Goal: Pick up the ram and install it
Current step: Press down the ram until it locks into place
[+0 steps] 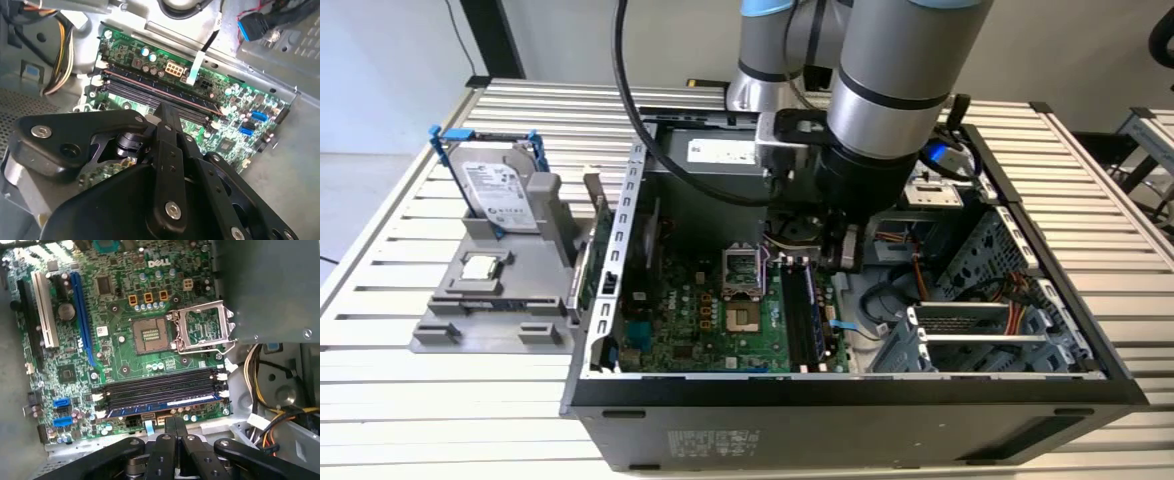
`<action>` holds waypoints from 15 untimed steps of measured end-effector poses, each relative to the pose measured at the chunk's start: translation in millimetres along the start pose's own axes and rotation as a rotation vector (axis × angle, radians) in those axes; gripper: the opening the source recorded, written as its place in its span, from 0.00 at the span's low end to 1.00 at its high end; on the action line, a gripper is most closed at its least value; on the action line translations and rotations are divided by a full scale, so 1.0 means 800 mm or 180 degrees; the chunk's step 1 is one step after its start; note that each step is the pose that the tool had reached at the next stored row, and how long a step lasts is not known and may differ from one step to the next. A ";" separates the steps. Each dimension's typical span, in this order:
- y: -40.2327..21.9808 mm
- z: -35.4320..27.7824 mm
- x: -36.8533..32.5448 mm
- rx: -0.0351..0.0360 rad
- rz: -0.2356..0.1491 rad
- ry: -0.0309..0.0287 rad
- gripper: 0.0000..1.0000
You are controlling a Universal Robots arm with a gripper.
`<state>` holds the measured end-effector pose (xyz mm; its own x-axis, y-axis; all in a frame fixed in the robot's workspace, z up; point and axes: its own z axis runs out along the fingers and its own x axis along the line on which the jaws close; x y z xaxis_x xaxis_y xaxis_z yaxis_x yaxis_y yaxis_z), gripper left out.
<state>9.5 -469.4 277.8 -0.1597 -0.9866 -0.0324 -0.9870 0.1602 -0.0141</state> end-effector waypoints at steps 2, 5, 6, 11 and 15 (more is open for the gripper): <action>0.0002 0.0007 0.0001 -0.0003 -0.0088 -0.0001 0.00; 0.0007 0.0030 0.0002 -0.0008 -0.0231 -0.0003 0.00; 0.0008 0.0037 0.0002 -0.0009 -0.0283 -0.0003 0.00; 0.0009 0.0111 0.0005 -0.0014 -0.0406 -0.0011 0.00; 0.0010 0.0202 0.0008 -0.0014 -0.0407 -0.0011 0.00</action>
<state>8.9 -469.5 261.6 -0.0325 -0.9989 -0.0341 -0.9994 0.0330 -0.0141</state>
